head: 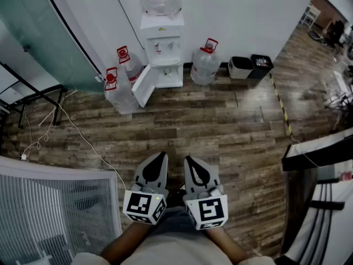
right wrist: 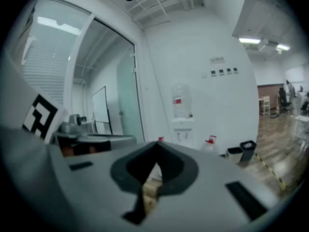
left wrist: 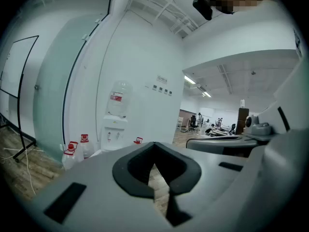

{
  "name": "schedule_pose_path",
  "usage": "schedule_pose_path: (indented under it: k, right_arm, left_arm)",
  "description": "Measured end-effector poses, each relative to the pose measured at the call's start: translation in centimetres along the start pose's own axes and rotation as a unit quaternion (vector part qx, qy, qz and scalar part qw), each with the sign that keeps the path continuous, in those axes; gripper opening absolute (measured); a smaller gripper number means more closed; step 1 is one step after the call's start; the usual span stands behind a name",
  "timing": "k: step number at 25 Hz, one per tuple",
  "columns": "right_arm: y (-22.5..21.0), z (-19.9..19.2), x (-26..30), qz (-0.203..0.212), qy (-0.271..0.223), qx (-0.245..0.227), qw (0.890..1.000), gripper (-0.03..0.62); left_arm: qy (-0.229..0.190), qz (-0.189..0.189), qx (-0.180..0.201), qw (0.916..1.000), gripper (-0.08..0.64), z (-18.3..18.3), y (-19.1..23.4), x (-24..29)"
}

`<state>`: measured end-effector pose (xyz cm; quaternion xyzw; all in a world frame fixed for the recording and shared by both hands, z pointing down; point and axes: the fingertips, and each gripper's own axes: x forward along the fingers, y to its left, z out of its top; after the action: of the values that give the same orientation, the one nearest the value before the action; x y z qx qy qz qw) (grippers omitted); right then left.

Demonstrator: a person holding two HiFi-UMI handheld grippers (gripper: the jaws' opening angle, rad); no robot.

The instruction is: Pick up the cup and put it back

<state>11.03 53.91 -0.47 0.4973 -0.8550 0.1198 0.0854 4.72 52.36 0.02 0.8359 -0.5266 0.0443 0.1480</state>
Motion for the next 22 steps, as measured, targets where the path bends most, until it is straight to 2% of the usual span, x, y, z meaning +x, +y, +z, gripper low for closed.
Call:
schedule_pose_path:
  k: [9,15,22]
  right_arm:
    - [-0.3,-1.7,0.6,-0.001,0.016,0.034,0.999,0.021]
    - [-0.3,-2.6,2.6,0.002,0.029,0.059,0.998,0.023]
    - [-0.9,-2.3,6.1,-0.004,0.050,0.056,0.997,0.023]
  left_arm:
    - [0.024,-0.004,-0.006,0.9997,0.006,-1.1,-0.3,0.8]
    - [0.036,-0.005,-0.019,0.9991,0.006,-1.4,1.3,2.2]
    - [0.036,-0.017,-0.040,0.9984,0.006,-0.5,3.9,4.7]
